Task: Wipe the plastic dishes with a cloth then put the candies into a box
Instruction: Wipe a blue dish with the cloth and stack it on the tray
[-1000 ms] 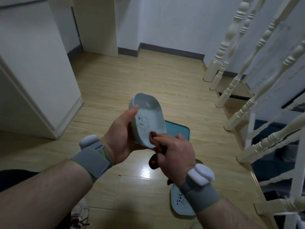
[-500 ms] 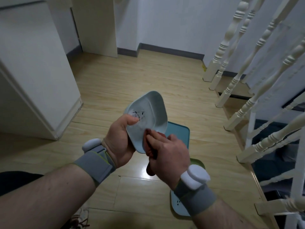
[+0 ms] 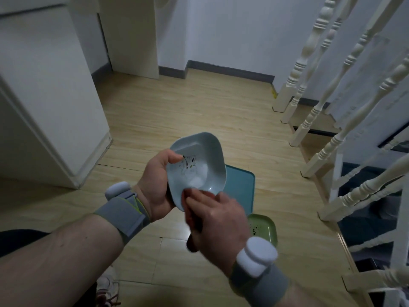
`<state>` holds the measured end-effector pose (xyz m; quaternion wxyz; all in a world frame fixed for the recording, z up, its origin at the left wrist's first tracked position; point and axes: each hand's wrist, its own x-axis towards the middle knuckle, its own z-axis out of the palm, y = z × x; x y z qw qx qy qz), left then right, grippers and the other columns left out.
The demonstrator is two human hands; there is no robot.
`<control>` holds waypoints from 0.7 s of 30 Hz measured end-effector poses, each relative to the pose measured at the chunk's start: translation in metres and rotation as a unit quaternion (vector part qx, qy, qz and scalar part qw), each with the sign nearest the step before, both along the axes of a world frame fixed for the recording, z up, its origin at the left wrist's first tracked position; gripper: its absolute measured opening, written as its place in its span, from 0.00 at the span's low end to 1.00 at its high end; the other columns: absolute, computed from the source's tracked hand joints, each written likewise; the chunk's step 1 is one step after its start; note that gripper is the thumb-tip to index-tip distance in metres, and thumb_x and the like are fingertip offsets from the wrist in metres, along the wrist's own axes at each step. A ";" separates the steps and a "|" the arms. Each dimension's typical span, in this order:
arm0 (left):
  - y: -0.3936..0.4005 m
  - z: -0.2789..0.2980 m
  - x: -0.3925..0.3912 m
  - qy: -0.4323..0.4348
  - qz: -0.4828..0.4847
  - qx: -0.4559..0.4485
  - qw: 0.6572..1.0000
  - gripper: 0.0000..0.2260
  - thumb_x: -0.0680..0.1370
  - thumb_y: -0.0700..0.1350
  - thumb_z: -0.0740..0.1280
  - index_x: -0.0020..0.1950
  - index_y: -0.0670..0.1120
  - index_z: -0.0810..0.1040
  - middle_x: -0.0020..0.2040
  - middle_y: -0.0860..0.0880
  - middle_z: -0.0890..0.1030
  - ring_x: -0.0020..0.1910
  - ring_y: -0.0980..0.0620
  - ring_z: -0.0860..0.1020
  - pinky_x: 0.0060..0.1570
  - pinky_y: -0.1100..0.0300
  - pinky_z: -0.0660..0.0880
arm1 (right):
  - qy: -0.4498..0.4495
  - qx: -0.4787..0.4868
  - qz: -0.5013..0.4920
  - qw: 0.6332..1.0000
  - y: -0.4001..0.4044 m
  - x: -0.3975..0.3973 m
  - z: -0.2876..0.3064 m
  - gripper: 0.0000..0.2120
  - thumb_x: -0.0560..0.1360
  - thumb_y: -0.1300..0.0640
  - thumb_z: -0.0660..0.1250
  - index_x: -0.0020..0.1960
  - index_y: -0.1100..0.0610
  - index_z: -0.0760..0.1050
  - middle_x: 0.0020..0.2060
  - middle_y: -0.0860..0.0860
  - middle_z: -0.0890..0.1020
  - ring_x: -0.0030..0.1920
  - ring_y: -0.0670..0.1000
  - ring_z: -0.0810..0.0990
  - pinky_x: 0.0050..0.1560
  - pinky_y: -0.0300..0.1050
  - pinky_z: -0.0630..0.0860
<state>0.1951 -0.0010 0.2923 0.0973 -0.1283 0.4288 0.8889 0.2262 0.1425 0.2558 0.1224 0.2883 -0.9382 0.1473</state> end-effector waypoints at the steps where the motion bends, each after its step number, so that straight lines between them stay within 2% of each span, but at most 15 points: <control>1: 0.000 -0.001 0.001 -0.009 -0.008 -0.013 1.000 0.16 0.67 0.48 0.61 0.46 0.42 0.83 0.44 0.41 0.80 0.42 0.43 0.78 0.50 0.50 0.72 | -0.004 -0.014 0.014 1.000 -0.005 0.008 -0.001 0.16 0.69 0.47 0.69 0.57 0.45 0.79 0.55 0.39 0.82 0.39 0.49 0.74 0.39 0.44 0.74; 3: 0.000 -0.002 0.003 -0.024 -0.022 -0.035 0.999 0.17 0.65 0.49 0.61 0.48 0.42 0.81 0.45 0.41 0.79 0.43 0.42 0.77 0.50 0.50 0.71 | -0.007 -0.001 0.019 1.000 -0.005 0.008 -0.005 0.16 0.67 0.47 0.71 0.55 0.45 0.79 0.54 0.38 0.82 0.37 0.49 0.72 0.37 0.43 0.73; 6: -0.005 -0.002 -0.001 -0.034 -0.031 -0.062 0.997 0.18 0.65 0.50 0.64 0.50 0.43 0.82 0.49 0.41 0.80 0.47 0.42 0.77 0.56 0.47 0.72 | 0.006 0.042 -0.023 0.999 0.014 -0.014 -0.013 0.26 0.60 0.48 0.76 0.57 0.44 0.79 0.56 0.39 0.82 0.37 0.50 0.73 0.36 0.43 0.73; 8: -0.011 -0.001 -0.004 -0.047 -0.054 -0.072 0.995 0.23 0.67 0.53 0.64 0.58 0.44 0.82 0.57 0.40 0.80 0.55 0.39 0.77 0.65 0.40 0.68 | 0.020 0.025 -0.056 0.998 0.024 -0.026 -0.014 0.20 0.61 0.51 0.75 0.54 0.46 0.82 0.53 0.41 0.83 0.36 0.51 0.74 0.36 0.44 0.73; 11: -0.009 0.000 -0.004 -0.036 -0.072 -0.087 0.993 0.25 0.69 0.56 0.64 0.62 0.46 0.80 0.61 0.40 0.81 0.60 0.37 0.78 0.64 0.34 0.69 | 0.060 -0.024 -0.062 0.996 0.022 -0.026 -0.009 0.09 0.63 0.55 0.73 0.43 0.47 0.83 0.44 0.41 0.85 0.34 0.51 0.72 0.34 0.43 0.70; 14: 0.004 -0.008 0.001 0.030 -0.030 -0.076 0.996 0.25 0.69 0.47 0.65 0.66 0.41 0.75 0.62 0.36 0.79 0.60 0.35 0.78 0.62 0.37 0.73 | 0.041 -0.074 -0.080 0.993 0.011 -0.022 0.002 0.06 0.63 0.55 0.71 0.39 0.47 0.83 0.37 0.41 0.85 0.32 0.49 0.69 0.30 0.42 0.70; 17: 0.003 -0.009 0.002 0.094 0.041 -0.021 0.994 0.31 0.65 0.37 0.59 0.70 0.42 0.70 0.59 0.37 0.78 0.56 0.35 0.77 0.57 0.38 0.75 | -0.023 -0.085 -0.053 0.995 0.006 -0.017 0.006 0.09 0.66 0.52 0.67 0.44 0.44 0.83 0.43 0.38 0.85 0.34 0.48 0.69 0.32 0.44 0.73; 19: -0.004 -0.005 0.000 0.094 0.029 -0.007 0.995 0.33 0.63 0.36 0.57 0.69 0.44 0.71 0.56 0.39 0.77 0.53 0.36 0.76 0.56 0.38 0.74 | -0.072 -0.038 -0.014 0.997 0.011 -0.019 0.006 0.14 0.68 0.50 0.63 0.50 0.41 0.81 0.49 0.36 0.83 0.36 0.49 0.70 0.36 0.46 0.74; 21: -0.010 -0.005 -0.001 0.074 -0.022 -0.018 0.997 0.31 0.62 0.37 0.57 0.65 0.43 0.75 0.55 0.39 0.78 0.51 0.37 0.77 0.54 0.41 0.74 | -0.052 0.036 0.002 0.998 0.018 -0.025 0.006 0.19 0.68 0.51 0.63 0.57 0.40 0.78 0.52 0.36 0.82 0.38 0.50 0.72 0.38 0.46 0.75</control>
